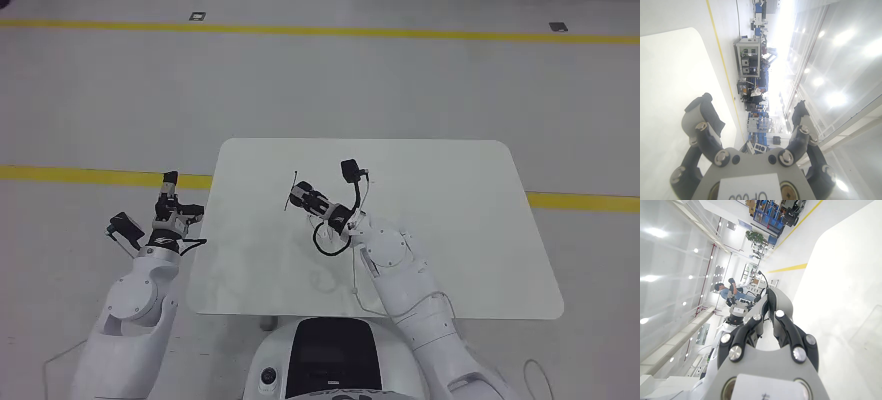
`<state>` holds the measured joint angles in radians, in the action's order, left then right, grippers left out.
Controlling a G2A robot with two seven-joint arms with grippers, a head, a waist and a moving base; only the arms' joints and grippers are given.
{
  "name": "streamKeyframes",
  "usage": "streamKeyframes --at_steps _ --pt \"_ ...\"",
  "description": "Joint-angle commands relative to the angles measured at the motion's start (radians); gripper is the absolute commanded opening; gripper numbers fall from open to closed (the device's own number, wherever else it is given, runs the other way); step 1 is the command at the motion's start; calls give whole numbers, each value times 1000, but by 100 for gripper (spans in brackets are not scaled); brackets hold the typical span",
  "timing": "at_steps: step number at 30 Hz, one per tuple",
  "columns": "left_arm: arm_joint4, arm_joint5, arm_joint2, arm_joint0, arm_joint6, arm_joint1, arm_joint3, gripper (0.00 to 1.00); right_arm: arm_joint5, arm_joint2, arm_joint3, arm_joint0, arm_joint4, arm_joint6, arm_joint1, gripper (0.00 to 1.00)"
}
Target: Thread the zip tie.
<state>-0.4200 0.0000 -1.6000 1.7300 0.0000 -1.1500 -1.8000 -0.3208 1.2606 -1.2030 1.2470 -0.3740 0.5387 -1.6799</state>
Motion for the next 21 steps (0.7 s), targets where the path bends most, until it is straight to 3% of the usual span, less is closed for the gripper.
streamKeyframes --at_steps 1,11,21 --pt "0 0 0 0 0 0 0 100 6 -5 -6 5 20 -8 1 0" --pt "0 0 0 0 0 0 0 100 17 -41 29 -5 122 -87 0 0" --pt "0 0 0 0 0 0 0 100 16 -59 52 -17 145 -128 1 0"
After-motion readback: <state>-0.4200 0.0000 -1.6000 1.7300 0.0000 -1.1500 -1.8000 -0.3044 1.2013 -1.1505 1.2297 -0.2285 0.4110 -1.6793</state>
